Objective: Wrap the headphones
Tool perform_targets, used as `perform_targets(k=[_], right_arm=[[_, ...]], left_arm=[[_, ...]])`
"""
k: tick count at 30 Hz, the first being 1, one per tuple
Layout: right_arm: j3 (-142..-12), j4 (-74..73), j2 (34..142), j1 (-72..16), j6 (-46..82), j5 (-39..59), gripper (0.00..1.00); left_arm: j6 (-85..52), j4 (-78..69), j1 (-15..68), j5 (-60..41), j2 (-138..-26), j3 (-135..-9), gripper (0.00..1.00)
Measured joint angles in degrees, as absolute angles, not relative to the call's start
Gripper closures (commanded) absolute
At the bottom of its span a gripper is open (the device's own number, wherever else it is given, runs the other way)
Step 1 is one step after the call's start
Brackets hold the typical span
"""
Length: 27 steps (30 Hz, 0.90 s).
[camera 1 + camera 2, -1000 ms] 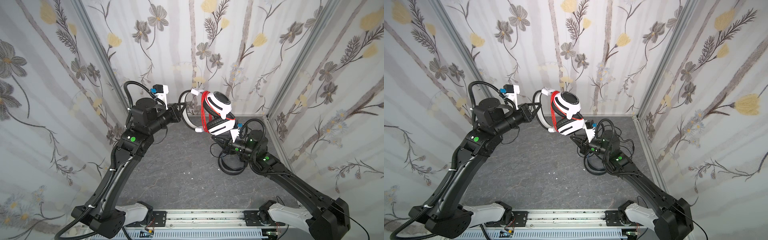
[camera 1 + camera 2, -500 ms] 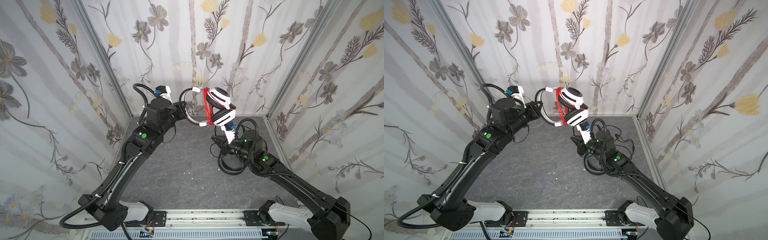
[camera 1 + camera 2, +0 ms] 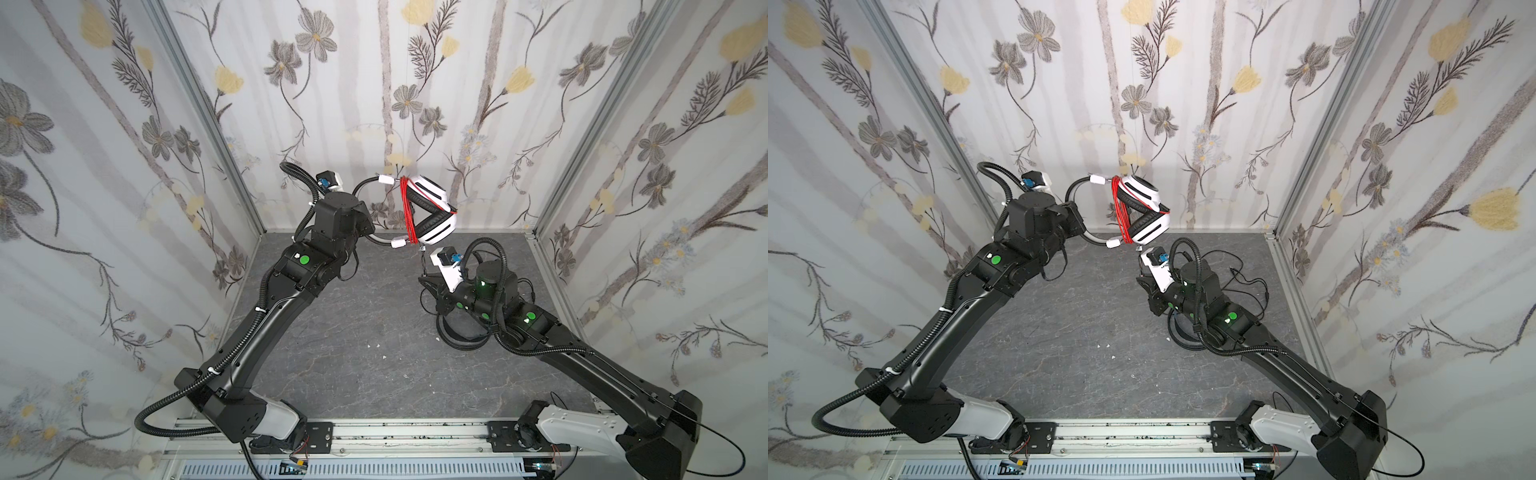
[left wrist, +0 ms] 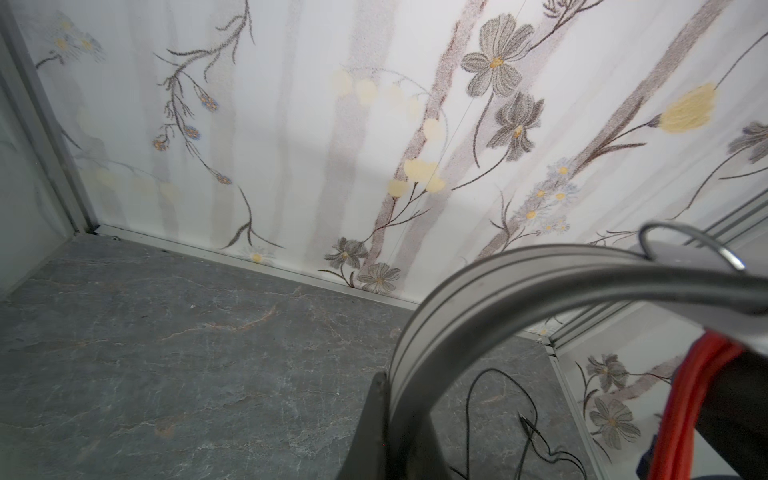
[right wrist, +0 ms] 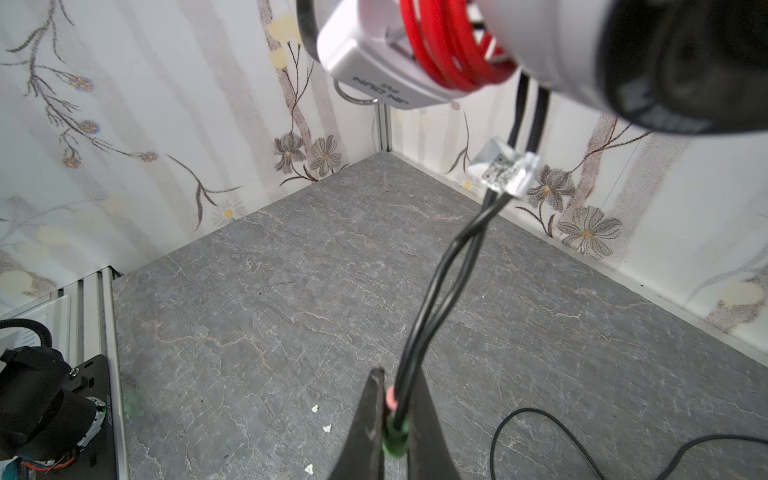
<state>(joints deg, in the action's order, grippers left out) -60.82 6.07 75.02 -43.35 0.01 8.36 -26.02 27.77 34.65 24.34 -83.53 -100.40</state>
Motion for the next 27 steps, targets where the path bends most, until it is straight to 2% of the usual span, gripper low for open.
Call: perform_targets(k=[12,21,27], right_arm=[[-77.89,22.74,84.27,-46.92,-3.18,4.05,1.0],[-99.85,41.28,94.89,-49.84,-7.53,2.79,1.0],[-106.83,51.2,98.04,-51.13,-12.01,-4.38,1.0]], left_arm=[[-15.68,35.51,38.2,34.46,-89.3,-107.68,1.0],[-10.09,42.68,38.15,32.51,-90.63,-107.98,1.0],[-8.29,44.84,38.15,29.56,-89.73,-105.75,1.0]])
